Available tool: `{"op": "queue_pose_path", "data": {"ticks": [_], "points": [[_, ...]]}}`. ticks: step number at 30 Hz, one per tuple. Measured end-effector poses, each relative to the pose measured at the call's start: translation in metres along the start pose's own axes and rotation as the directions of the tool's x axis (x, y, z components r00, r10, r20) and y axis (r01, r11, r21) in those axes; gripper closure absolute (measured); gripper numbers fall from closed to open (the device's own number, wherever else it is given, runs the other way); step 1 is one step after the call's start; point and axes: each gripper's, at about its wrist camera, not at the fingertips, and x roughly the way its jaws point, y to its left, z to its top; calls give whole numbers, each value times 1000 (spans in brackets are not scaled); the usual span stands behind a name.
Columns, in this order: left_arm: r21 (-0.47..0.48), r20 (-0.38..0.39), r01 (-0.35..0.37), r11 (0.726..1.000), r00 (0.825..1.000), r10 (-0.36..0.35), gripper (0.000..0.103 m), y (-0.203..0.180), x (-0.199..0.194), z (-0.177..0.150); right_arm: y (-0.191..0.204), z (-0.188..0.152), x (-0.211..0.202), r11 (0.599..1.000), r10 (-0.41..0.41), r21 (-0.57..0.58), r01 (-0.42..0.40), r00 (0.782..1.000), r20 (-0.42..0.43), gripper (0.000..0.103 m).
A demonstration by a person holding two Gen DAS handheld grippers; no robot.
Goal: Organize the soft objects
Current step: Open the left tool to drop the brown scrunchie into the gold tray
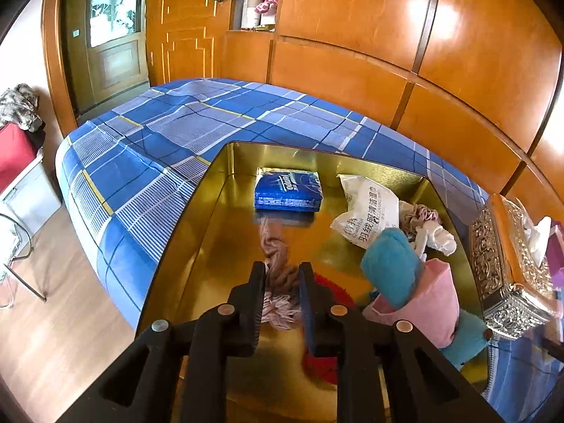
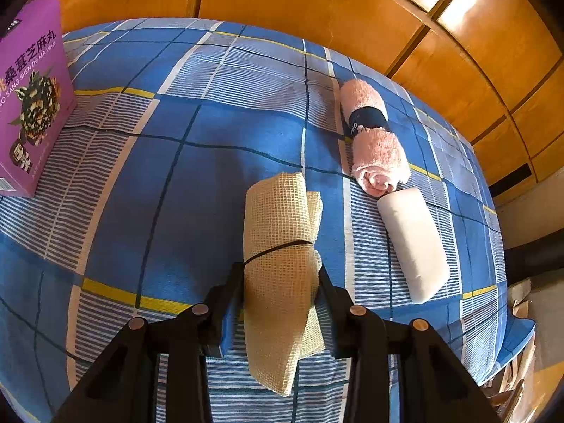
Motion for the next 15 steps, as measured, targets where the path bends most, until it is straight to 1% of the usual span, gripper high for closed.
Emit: {"op": "queue_pose_path", "data": {"ticks": [1,3,6,8,9,11,13,15], "points": [[4,3,-1,1000,1000,1,78,-1,-2,-1,0,0,0,1000,-1,-1,1,1000,1,65],[6,12,2,1000,1000,-2,69,-2,-5,-1,0,0,1,1000,-3,-1,3,1000,3,65],[16,30,13,1000,999,-13,64,-5,-13,-3,1,-1,0,1000,-9,-5,9,1000,7,65],[26,44,23,999,999,-24,63,-8,-19,-4,1,-2,0,1000,-13,-8,13,1000,10,65],[31,48,23,999,999,-25,61,-9,-21,-4,2,-2,0,1000,-15,-9,15,1000,11,65],[46,58,25,999,998,-28,57,-12,-26,-5,1,-1,1,1000,-18,-12,18,1000,13,65],[62,66,33,998,997,-37,56,-15,-32,-6,1,-2,0,1000,-17,-10,17,1000,15,65],[87,81,31,996,996,-38,52,-20,-38,-7,1,-1,0,1000,-13,-9,13,1000,15,65]]}}
